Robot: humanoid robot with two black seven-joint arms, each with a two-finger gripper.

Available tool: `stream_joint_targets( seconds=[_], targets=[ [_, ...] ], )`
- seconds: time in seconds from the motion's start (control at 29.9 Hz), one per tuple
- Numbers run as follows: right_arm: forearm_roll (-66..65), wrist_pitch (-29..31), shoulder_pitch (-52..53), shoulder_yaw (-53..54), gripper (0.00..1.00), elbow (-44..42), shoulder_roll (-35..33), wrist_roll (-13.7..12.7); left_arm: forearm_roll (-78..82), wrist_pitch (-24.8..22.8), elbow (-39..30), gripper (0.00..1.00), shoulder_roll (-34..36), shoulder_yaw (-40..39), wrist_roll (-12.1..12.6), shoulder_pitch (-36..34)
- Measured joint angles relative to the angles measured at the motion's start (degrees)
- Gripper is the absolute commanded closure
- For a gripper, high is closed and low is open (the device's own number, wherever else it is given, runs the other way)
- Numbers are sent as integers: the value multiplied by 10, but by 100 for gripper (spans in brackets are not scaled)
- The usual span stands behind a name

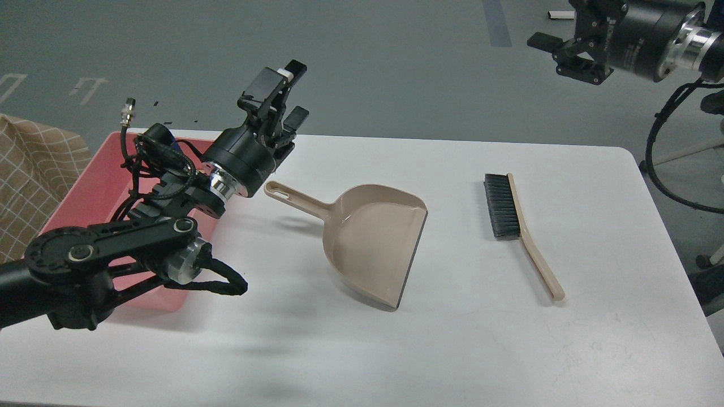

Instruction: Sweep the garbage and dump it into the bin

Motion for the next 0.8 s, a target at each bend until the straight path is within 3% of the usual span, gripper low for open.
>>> stream_joint_targets(
  seconds=[0.33,0.8],
  targets=[
    [2,0,-12,175,9,-37,108,0,-2,-8,71,3,-1,-3,0,-75],
    [64,0,-43,291,9,-45,190,0,-4,-160,233,3,-66,-33,2,-162]
  ],
)
